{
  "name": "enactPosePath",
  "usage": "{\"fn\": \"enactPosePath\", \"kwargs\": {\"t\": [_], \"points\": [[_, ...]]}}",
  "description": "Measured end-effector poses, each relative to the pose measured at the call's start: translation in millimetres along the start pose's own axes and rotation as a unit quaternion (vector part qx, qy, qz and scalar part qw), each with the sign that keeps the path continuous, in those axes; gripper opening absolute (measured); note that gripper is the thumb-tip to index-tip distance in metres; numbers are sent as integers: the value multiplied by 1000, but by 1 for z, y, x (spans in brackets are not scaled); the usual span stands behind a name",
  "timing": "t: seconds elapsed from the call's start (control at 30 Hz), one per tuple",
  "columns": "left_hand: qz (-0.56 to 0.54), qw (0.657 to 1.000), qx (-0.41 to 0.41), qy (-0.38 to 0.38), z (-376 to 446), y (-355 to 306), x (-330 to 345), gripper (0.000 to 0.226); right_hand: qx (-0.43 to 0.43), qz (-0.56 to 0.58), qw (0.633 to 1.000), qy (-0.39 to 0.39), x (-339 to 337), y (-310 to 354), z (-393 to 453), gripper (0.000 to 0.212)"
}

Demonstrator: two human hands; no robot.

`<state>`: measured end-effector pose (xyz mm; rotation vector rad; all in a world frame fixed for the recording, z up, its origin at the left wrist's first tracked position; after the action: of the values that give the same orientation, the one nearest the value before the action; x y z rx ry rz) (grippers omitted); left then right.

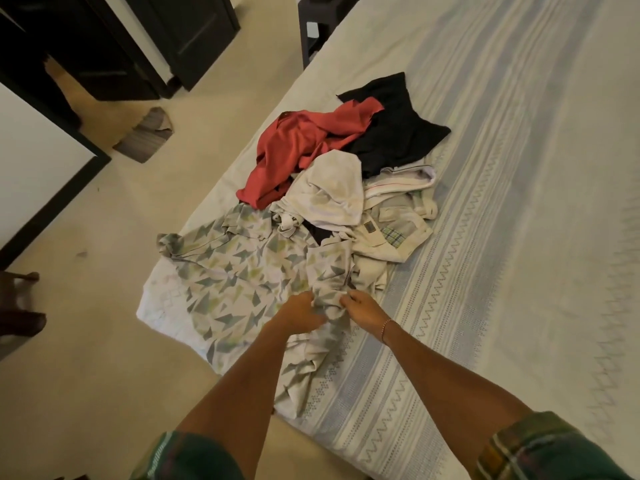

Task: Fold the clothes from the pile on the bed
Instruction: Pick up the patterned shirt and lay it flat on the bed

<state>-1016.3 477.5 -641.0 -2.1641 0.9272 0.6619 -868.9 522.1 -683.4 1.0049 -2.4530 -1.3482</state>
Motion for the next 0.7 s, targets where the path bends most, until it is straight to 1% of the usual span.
{"fn": "enactPosePath", "kwargs": {"t": [0.07, 0.13, 0.17, 0.2, 0.27, 0.33, 0.37, 0.4, 0.43, 0.5, 0.53, 0.57, 0.6, 0.63, 0.67, 0.7], "points": [[-68, 997, 15, 14, -2, -16, -8, 63, 14, 105, 994, -3, -8, 15, -1, 28], [-76, 996, 40, -4, -7, -35, -23, 80, 31, 179, 983, 3, -14, 35, -6, 22], [-64, 996, 49, -31, -8, -43, -32, 80, 33, 204, 978, 9, -16, 46, -9, 19], [-49, 995, 59, -58, -9, -51, -42, 76, 28, 223, 974, 16, -18, 58, -13, 15], [-50, 993, 82, -74, -13, -67, -57, 65, 16, 243, 969, 29, -21, 75, -19, 15], [-70, 988, 115, -72, -23, -86, -72, 37, 2, 262, 964, 46, -25, 91, -27, 23], [-79, 986, 120, -83, -28, -94, -82, 22, -5, 267, 962, 59, -27, 99, -31, 28], [-85, 984, 118, -100, -33, -98, -93, 12, -11, 268, 961, 69, -31, 105, -36, 32], [-94, 982, 118, -116, -38, -103, -106, 11, -19, 262, 962, 69, -37, 113, -40, 34], [-135, 974, 119, -135, -45, -107, -129, 23, -36, 238, 970, 36, -53, 123, -41, 33], [-153, 970, 118, -150, -51, -109, -142, 31, -56, 203, 978, -3, -64, 129, -44, 27], [-171, 965, 115, -161, -56, -109, -154, 34, -85, 139, 985, -52, -76, 133, -45, 19], [-192, 960, 115, -167, -60, -111, -164, 27, -123, 68, 985, -96, -87, 139, -45, 17], [-216, 955, 117, -168, -66, -116, -173, 16, -160, -8, 980, -121, -95, 147, -49, 30], [-228, 952, 120, -162, -71, -124, -181, 11, -198, -57, 970, -126, -98, 155, -51, 51], [-232, 952, 133, -150, -76, -136, -188, 11, -240, -89, 959, -124, -101, 169, -60, 71]]}}
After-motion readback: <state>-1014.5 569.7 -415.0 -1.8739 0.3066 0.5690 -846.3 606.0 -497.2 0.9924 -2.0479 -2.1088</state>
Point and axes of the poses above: each hand's wrist, its own z-axis towards the middle knuckle, its own x-axis out of the palm, y = z × x, the point moved 8 cm from there along z, towards the middle knuckle, and after that the axes turned 2 degrees about -z, right-handed, at the moved point
